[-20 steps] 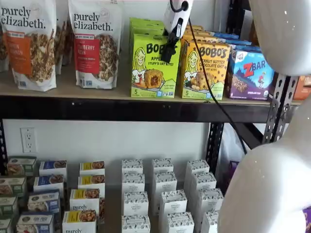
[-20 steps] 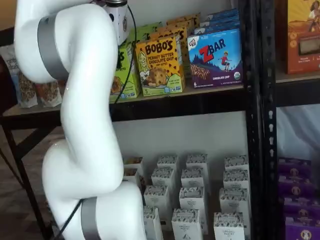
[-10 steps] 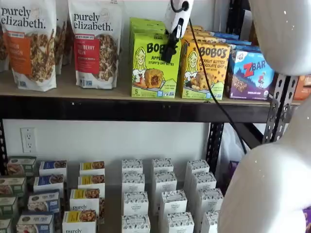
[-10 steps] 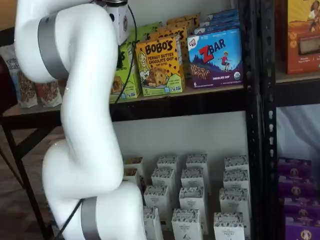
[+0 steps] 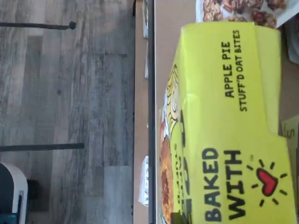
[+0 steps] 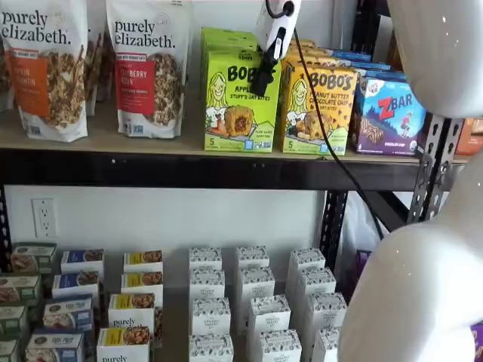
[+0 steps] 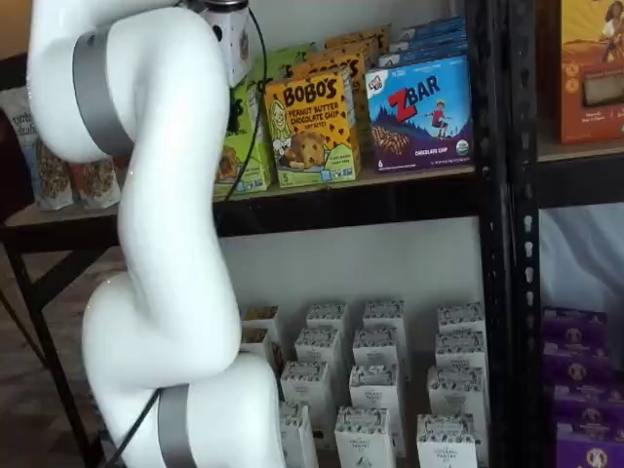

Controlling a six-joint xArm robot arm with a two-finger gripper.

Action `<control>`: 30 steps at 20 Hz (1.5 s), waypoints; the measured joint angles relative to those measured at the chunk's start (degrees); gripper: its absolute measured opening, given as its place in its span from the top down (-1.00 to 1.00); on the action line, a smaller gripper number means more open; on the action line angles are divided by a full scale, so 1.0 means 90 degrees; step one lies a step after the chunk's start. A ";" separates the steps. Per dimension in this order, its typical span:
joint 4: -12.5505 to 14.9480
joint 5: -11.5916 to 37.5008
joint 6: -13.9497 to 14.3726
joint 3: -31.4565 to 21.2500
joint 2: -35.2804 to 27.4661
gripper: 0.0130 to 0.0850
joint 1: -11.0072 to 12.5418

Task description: Pick the green box on the top shelf, the fourth from the left

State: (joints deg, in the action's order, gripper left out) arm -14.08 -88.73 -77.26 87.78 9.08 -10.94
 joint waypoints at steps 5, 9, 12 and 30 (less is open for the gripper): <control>-0.0097 -0.0248 0.0031 0.0155 0.0009 0.67 0.0016; -0.0059 -0.0457 0.0113 0.0233 0.0082 0.67 -0.0039; -0.0059 -0.0529 0.0164 0.0201 0.0200 0.67 -0.0069; -0.0448 -0.1034 -0.0271 -0.0620 0.1378 0.67 0.0556</control>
State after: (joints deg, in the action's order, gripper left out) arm -18.12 -98.04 -79.70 82.20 21.49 -5.93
